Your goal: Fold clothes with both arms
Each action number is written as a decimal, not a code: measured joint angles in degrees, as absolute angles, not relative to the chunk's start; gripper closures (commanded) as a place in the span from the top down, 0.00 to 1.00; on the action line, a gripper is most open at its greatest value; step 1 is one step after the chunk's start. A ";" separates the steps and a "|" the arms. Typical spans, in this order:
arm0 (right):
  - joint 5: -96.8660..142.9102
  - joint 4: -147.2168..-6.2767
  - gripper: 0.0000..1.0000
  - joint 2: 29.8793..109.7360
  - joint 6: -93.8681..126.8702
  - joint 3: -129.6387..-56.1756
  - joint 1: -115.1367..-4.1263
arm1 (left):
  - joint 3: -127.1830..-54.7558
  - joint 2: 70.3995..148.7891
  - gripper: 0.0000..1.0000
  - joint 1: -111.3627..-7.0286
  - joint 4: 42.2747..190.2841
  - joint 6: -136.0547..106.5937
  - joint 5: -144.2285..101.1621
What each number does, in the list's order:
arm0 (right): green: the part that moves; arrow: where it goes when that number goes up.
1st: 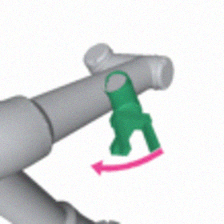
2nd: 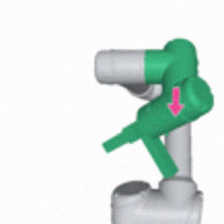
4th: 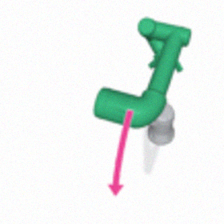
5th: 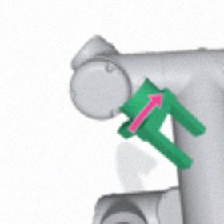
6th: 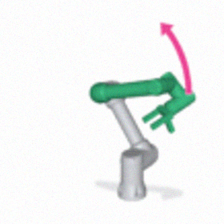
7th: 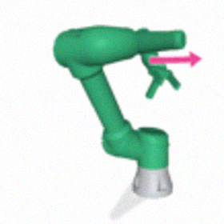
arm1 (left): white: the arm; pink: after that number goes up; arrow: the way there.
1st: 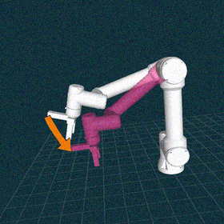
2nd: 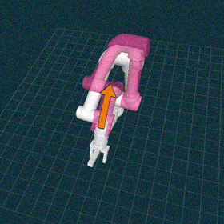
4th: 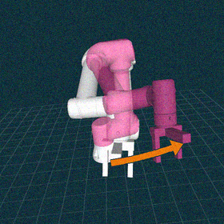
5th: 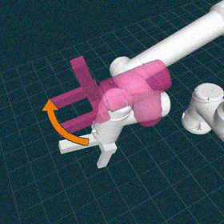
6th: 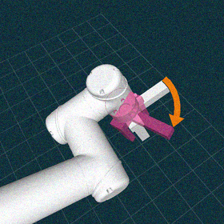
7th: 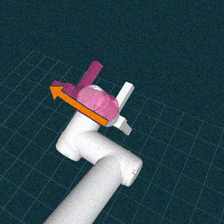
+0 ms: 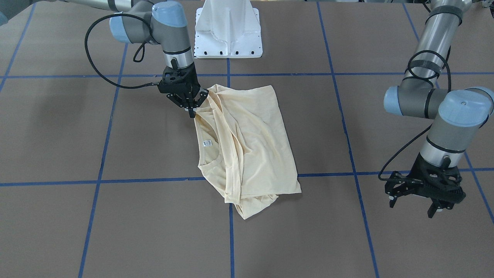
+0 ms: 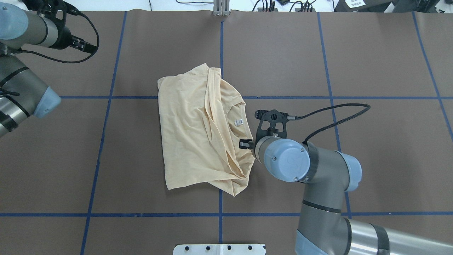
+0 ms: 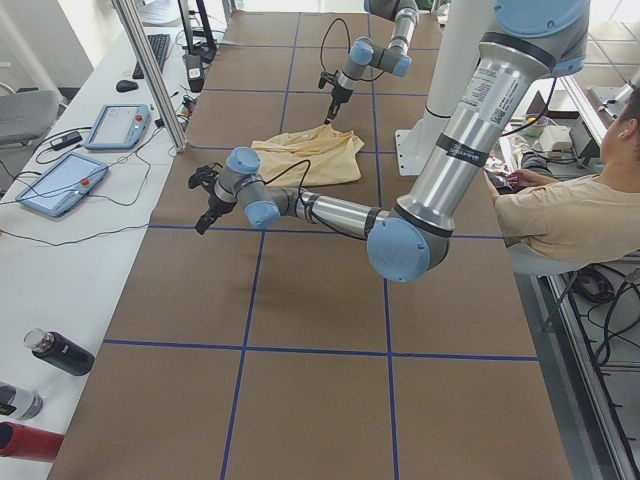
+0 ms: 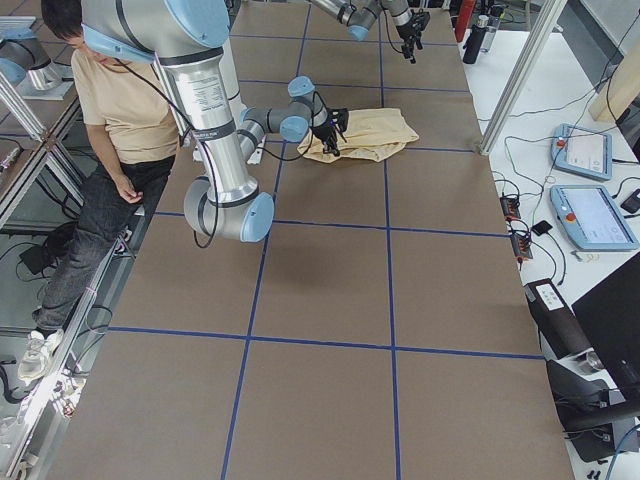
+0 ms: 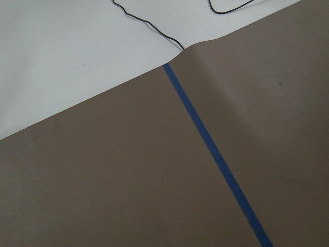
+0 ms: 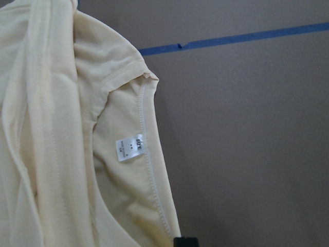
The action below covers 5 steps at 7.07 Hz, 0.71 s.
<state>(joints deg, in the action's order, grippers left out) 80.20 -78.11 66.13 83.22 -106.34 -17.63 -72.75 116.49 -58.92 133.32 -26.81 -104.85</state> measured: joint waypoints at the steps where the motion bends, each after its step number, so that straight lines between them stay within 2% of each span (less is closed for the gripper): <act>1: 78.87 -78.51 0.00 67.49 83.72 -108.13 -15.82 | -72.77 116.47 1.00 -58.90 133.48 -26.81 -104.85; 2: 77.87 -78.82 0.99 68.01 84.35 -108.82 -14.57 | -72.77 116.42 1.00 -58.89 133.55 -26.81 -104.85; 5: 77.48 -79.16 1.00 67.01 82.84 -108.56 -14.81 | -72.77 116.43 1.00 -58.89 133.59 -26.88 -104.85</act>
<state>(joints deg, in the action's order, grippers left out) 77.48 -79.16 67.01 82.84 -108.56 -14.81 -72.77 116.43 -58.89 133.59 -26.88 -104.85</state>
